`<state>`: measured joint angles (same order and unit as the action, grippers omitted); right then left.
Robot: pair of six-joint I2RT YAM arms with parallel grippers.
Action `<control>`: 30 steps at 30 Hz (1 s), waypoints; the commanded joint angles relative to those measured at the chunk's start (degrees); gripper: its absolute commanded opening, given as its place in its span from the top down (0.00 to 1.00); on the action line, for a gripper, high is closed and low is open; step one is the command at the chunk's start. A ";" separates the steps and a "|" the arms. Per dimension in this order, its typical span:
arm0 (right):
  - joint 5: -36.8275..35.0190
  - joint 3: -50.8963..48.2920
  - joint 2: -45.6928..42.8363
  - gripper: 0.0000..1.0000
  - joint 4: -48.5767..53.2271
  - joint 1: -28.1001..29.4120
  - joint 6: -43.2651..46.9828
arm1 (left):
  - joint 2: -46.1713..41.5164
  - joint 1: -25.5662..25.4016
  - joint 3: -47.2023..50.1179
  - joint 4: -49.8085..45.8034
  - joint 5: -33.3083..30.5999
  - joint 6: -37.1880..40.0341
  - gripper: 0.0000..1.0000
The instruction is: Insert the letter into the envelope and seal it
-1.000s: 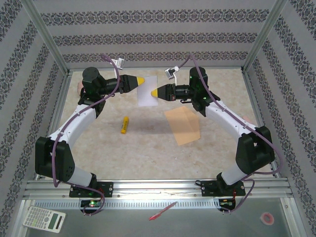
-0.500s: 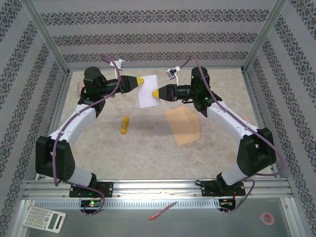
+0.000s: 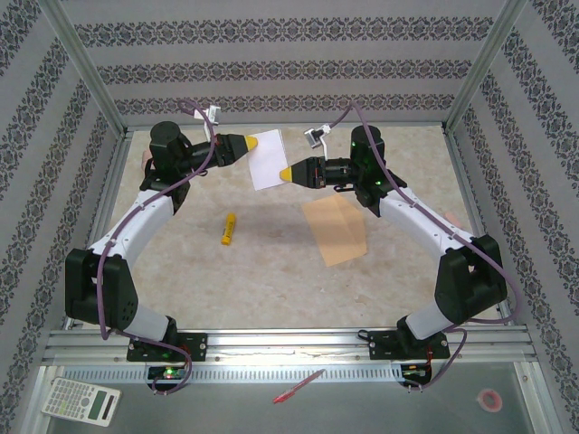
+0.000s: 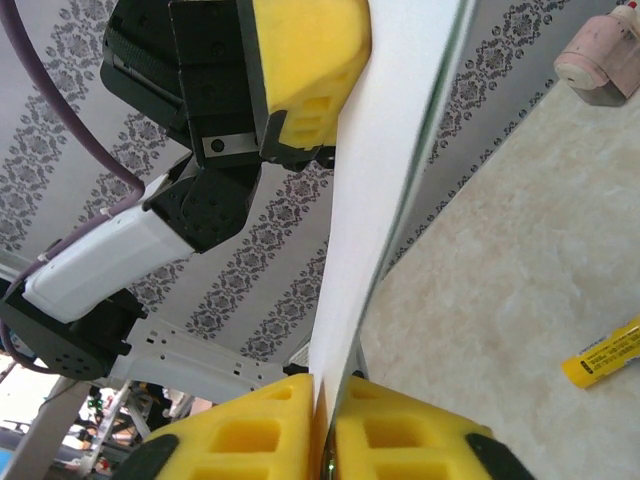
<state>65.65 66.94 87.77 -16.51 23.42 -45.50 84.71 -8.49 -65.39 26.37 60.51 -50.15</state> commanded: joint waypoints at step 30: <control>-27.89 -12.41 9.91 1.00 3.55 7.66 -8.61 | -8.35 7.26 3.11 -25.51 -11.18 19.03 0.00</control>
<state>42.22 54.87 95.57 -14.06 29.93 -53.91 77.91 -1.39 -64.12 2.50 50.02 -33.36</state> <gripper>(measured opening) 0.041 0.994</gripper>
